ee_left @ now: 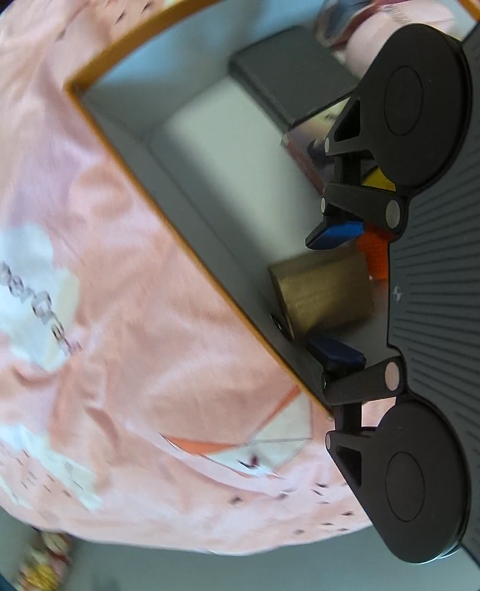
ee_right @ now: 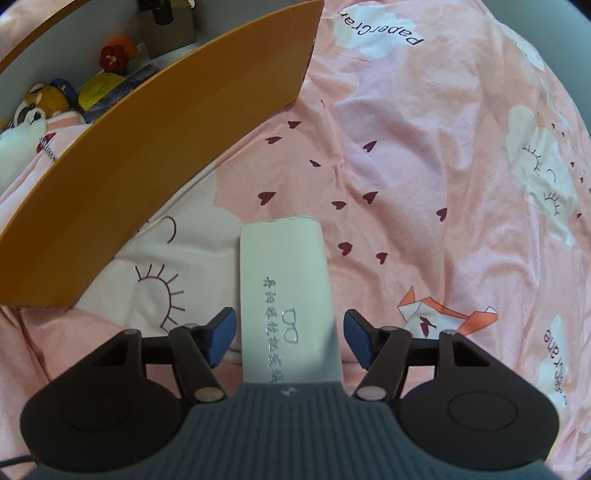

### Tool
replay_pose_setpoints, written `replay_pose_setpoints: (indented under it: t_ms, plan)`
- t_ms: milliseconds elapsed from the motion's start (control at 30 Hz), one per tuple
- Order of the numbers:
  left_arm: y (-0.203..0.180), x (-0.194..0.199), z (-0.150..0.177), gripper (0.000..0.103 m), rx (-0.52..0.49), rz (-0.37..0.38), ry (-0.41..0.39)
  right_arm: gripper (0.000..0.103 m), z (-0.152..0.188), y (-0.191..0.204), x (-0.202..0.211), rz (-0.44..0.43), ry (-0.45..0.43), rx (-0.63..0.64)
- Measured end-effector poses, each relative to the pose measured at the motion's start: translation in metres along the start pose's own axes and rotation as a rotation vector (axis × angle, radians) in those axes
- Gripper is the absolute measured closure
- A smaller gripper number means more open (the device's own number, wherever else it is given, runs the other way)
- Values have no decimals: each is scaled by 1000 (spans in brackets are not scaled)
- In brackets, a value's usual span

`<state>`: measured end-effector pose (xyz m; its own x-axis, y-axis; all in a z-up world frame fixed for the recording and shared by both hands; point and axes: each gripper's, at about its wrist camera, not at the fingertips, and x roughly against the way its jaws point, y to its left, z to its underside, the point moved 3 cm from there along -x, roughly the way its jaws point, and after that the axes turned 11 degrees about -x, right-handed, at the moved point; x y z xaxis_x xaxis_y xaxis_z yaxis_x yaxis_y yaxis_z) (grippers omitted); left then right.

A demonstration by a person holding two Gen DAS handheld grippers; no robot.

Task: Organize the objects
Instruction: 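Lower the gold cube box into the box with the left tool while the right carries the white box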

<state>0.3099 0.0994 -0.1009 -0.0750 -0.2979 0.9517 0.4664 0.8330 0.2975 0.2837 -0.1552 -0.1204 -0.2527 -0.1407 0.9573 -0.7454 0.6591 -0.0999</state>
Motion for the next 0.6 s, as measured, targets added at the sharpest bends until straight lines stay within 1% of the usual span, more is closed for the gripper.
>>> replay_pose_setpoints:
  t_ms: [33, 100, 167, 267, 367, 433, 500, 533, 600]
  plan:
    - [-2, 4, 1, 39, -18, -3, -21, 37, -2, 0, -2, -6, 5, -7]
    - [-7, 5, -2, 45, -95, -26, -66, 36, -6, 1, -6, -18, 22, -16]
    - [-14, 6, -2, 58, -165, -70, -79, 35, -8, 2, -10, -13, 37, -13]
    - [-25, 4, -2, 68, -252, -104, -92, 35, -8, 3, -14, 0, 56, -5]
    - [-41, 1, -1, 72, -358, -136, -134, 35, -6, 3, -16, 6, 66, -5]
    - [-53, 1, 2, 72, -435, -163, -161, 35, -5, 2, -16, 9, 67, -5]
    - [-60, -3, 3, 73, -485, -208, -146, 35, -5, 3, -18, 15, 71, -4]
    - [-61, -7, 2, 78, -490, -231, -127, 35, -4, 3, -20, 19, 76, -4]
    - [-61, -11, 2, 80, -503, -248, -119, 38, -3, 3, -23, 35, 90, 5]
